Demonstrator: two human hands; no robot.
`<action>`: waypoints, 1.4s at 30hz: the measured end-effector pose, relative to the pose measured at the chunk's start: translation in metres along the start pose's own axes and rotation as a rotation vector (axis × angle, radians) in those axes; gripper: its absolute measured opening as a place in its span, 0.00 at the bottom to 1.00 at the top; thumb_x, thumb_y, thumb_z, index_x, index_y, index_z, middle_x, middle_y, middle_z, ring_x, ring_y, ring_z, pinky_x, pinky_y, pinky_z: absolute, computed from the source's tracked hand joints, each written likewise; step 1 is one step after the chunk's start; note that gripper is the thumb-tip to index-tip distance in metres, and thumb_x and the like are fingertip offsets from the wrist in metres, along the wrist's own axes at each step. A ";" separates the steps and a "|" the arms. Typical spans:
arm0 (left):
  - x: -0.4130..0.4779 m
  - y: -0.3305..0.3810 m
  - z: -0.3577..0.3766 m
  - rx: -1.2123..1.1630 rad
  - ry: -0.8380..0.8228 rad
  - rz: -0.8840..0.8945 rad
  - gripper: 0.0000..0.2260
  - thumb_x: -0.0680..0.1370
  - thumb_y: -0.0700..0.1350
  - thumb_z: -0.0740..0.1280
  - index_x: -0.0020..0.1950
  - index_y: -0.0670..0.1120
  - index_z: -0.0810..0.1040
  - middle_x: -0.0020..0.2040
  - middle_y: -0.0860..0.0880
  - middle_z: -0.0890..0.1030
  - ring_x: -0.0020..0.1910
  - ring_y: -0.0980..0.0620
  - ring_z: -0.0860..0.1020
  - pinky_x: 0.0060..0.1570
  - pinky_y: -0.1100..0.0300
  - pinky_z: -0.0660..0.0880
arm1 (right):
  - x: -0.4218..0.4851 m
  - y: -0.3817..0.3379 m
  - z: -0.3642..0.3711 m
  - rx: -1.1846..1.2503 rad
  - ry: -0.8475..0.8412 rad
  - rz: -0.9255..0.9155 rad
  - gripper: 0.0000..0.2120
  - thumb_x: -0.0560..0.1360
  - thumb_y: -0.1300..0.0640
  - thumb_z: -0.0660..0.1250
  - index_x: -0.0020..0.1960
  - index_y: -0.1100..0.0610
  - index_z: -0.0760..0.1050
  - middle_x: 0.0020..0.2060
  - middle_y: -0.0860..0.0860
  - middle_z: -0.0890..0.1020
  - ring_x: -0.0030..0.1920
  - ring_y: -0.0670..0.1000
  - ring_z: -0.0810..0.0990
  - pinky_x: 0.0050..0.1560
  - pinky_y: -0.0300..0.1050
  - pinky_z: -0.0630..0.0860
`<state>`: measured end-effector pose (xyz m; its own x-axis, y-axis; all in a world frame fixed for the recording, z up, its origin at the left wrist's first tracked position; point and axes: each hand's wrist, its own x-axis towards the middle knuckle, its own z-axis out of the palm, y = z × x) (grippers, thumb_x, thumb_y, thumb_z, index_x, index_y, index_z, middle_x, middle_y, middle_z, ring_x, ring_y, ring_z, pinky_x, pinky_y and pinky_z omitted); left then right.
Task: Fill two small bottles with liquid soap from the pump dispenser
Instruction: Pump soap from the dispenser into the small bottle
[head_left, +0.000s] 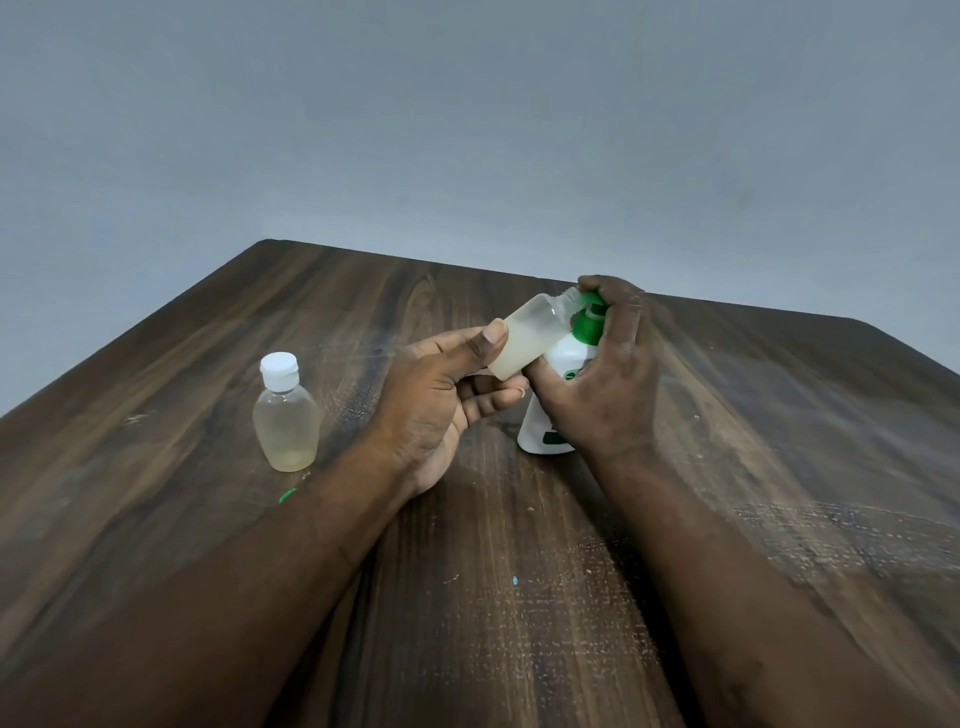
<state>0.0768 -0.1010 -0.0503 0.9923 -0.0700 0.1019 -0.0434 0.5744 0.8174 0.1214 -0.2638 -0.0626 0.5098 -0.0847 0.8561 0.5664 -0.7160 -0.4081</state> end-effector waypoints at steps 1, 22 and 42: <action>0.000 0.000 0.000 -0.001 -0.002 -0.001 0.20 0.74 0.49 0.73 0.59 0.34 0.82 0.47 0.39 0.86 0.40 0.47 0.84 0.40 0.60 0.83 | 0.000 0.001 0.000 -0.005 -0.004 0.001 0.34 0.67 0.52 0.80 0.69 0.62 0.73 0.60 0.54 0.78 0.52 0.35 0.71 0.52 0.26 0.70; 0.001 -0.002 0.003 -0.061 -0.042 -0.033 0.15 0.75 0.46 0.72 0.52 0.35 0.83 0.46 0.41 0.86 0.42 0.48 0.85 0.41 0.61 0.84 | 0.002 0.004 -0.001 0.027 -0.049 0.006 0.37 0.68 0.48 0.77 0.72 0.59 0.70 0.63 0.53 0.78 0.58 0.46 0.76 0.56 0.31 0.73; 0.000 0.000 0.004 -0.097 -0.067 -0.057 0.18 0.75 0.47 0.71 0.56 0.33 0.81 0.46 0.39 0.85 0.39 0.48 0.83 0.35 0.63 0.82 | 0.002 0.004 -0.002 0.043 -0.072 0.014 0.41 0.67 0.52 0.79 0.75 0.59 0.68 0.67 0.53 0.76 0.63 0.43 0.74 0.60 0.24 0.68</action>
<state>0.0765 -0.1041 -0.0481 0.9828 -0.1571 0.0974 0.0272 0.6439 0.7646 0.1232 -0.2685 -0.0619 0.5622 -0.0429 0.8259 0.5855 -0.6845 -0.4342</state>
